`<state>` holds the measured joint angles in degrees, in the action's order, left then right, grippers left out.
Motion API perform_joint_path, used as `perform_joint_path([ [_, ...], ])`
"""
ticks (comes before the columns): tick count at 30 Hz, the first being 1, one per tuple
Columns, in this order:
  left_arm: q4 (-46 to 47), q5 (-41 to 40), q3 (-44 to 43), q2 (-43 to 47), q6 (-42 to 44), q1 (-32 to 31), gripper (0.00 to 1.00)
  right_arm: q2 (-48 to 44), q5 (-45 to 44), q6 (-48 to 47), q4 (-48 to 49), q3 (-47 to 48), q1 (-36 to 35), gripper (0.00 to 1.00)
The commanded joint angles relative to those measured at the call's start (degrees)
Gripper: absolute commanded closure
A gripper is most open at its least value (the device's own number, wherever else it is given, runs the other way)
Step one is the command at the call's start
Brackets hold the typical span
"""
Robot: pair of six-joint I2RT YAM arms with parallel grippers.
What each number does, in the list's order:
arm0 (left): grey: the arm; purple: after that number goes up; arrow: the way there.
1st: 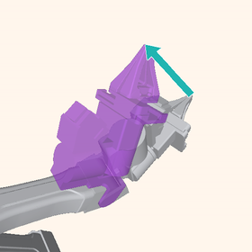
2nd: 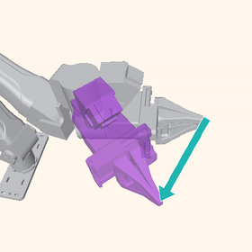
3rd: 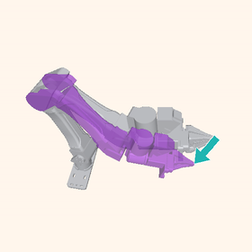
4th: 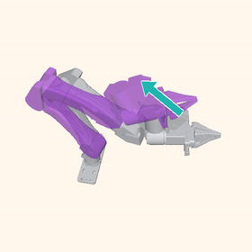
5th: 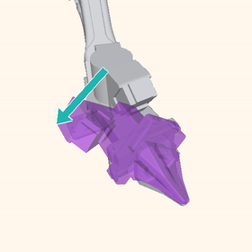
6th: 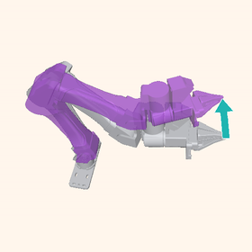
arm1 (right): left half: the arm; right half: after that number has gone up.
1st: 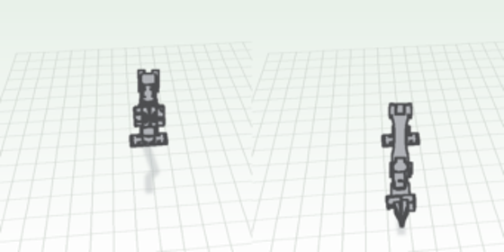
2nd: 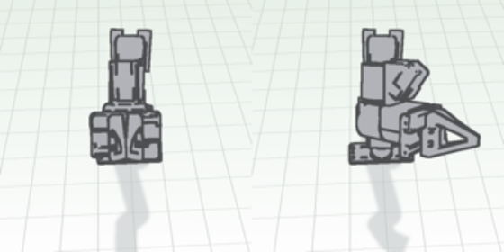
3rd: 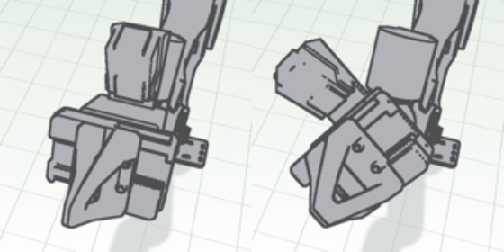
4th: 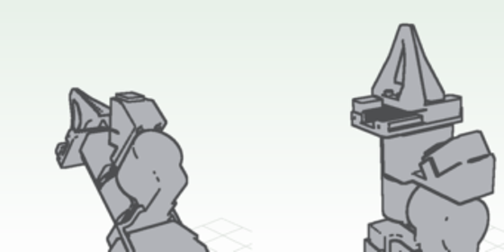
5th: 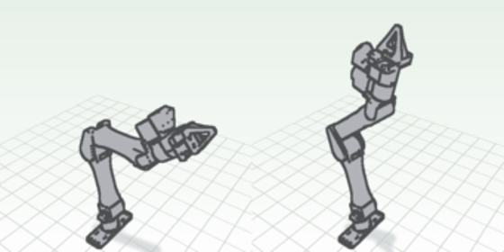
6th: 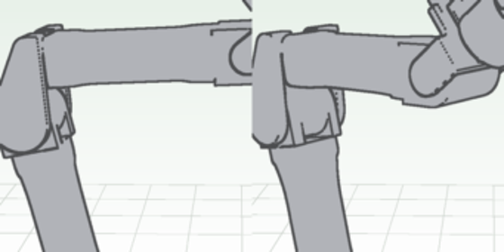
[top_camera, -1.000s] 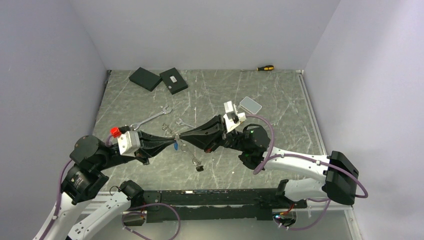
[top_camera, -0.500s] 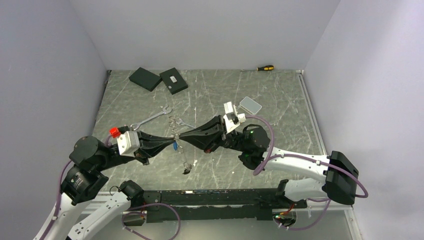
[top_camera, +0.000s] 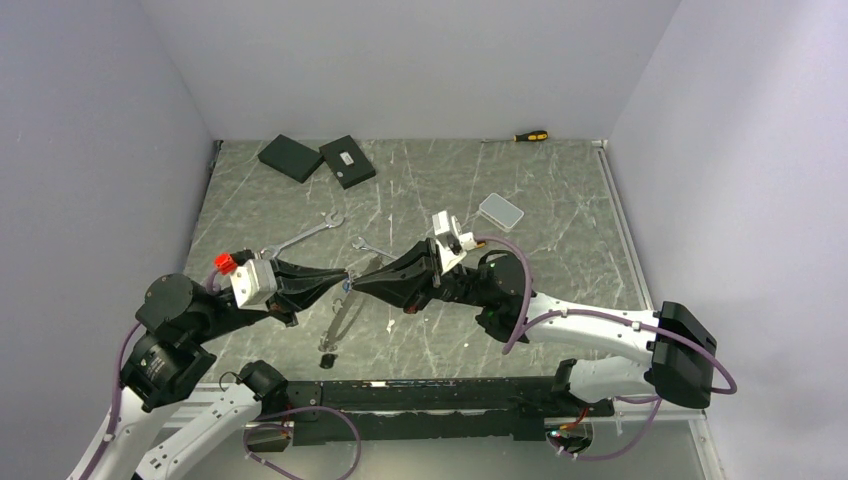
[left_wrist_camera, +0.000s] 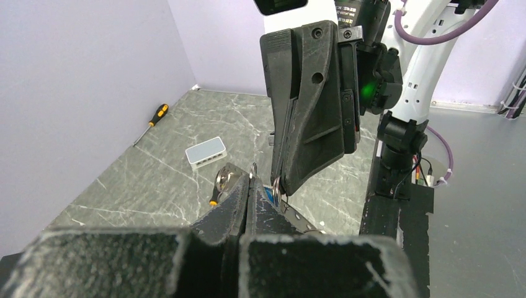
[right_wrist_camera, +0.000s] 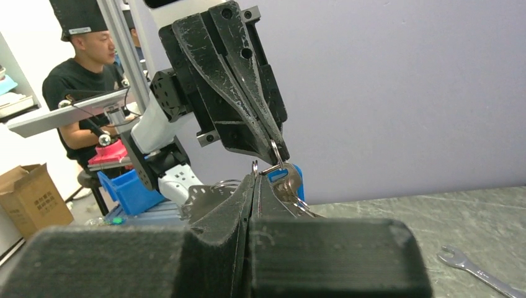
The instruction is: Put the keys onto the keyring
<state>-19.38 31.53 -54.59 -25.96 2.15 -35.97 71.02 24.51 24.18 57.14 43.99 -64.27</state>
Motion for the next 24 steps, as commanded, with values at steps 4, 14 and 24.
perform_joint_path([
  [4, 1.71, -1.20, -1.27, 0.23, -0.53, 0.11, 1.00, -2.53, -0.52, -1.51, 3.25, 1.33, -0.33, 1.00],
  [14, -0.64, -1.52, -0.56, 1.86, -1.79, 0.11, 1.00, -4.53, -4.37, -4.53, 5.24, 0.31, -0.33, 1.00],
  [24, -2.47, -0.55, -0.61, 1.19, -1.53, 0.15, 1.00, -4.44, -6.31, -5.25, 1.80, 2.00, -0.48, 1.00],
])
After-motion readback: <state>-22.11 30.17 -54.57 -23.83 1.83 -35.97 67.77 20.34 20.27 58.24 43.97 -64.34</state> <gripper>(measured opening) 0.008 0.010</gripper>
